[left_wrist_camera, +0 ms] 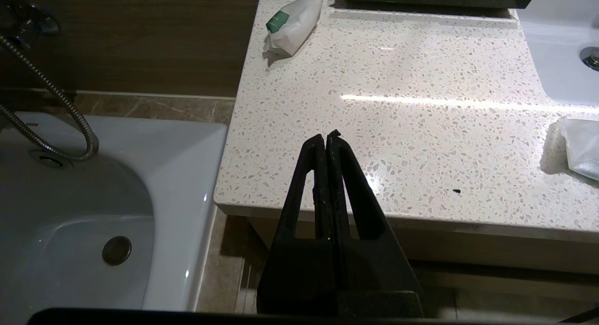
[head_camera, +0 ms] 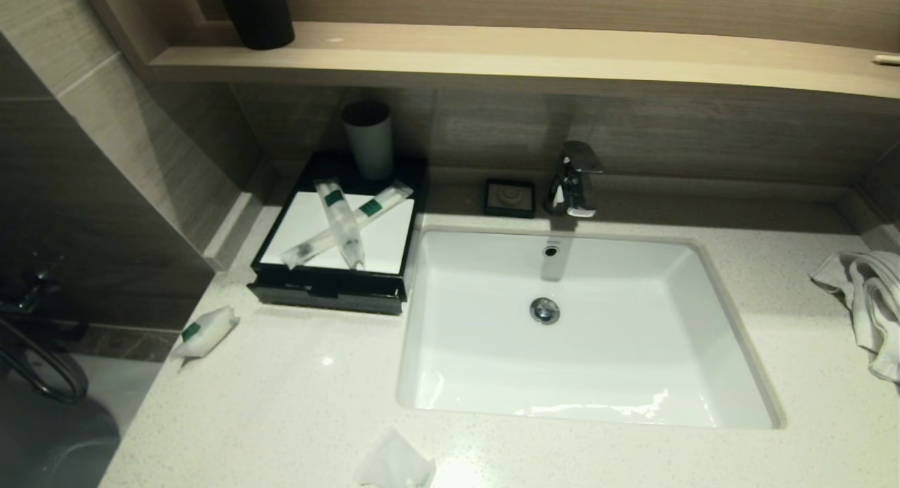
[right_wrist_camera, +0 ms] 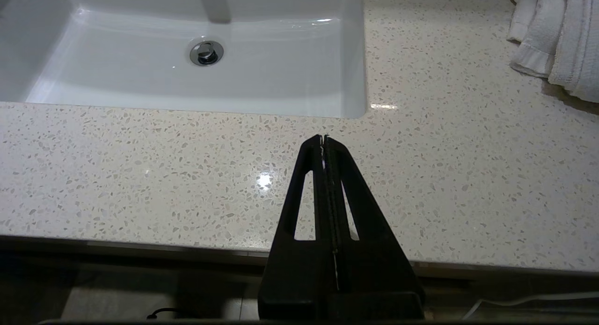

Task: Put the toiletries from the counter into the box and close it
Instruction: Open the drawer

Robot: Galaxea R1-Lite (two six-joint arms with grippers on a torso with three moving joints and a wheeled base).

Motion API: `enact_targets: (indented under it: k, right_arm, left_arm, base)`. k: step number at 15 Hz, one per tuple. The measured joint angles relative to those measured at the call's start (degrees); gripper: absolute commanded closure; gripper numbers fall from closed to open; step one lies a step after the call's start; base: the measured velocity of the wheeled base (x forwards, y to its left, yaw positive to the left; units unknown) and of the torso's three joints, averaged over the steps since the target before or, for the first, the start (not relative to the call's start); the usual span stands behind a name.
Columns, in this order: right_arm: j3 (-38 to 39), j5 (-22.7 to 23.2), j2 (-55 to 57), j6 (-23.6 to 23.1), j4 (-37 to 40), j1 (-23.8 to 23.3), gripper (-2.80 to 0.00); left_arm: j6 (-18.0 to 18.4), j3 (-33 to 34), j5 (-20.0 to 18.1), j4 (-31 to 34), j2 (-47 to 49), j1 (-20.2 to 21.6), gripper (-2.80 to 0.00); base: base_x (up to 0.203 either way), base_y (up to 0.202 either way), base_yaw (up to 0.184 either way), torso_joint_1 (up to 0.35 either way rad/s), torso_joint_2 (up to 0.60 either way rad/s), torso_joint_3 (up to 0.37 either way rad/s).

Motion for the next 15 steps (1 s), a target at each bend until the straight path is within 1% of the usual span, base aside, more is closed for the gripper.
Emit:
enact_targets:
  k: [15]
  right_arm:
    - [0.0, 0.0, 0.0, 0.0, 0.0, 0.0, 0.0]
  left_arm:
    - [0.2, 0.0, 0.0, 0.0, 0.0, 0.0, 0.0]
  base:
    - [0.0, 0.0, 0.0, 0.0, 0.0, 0.0]
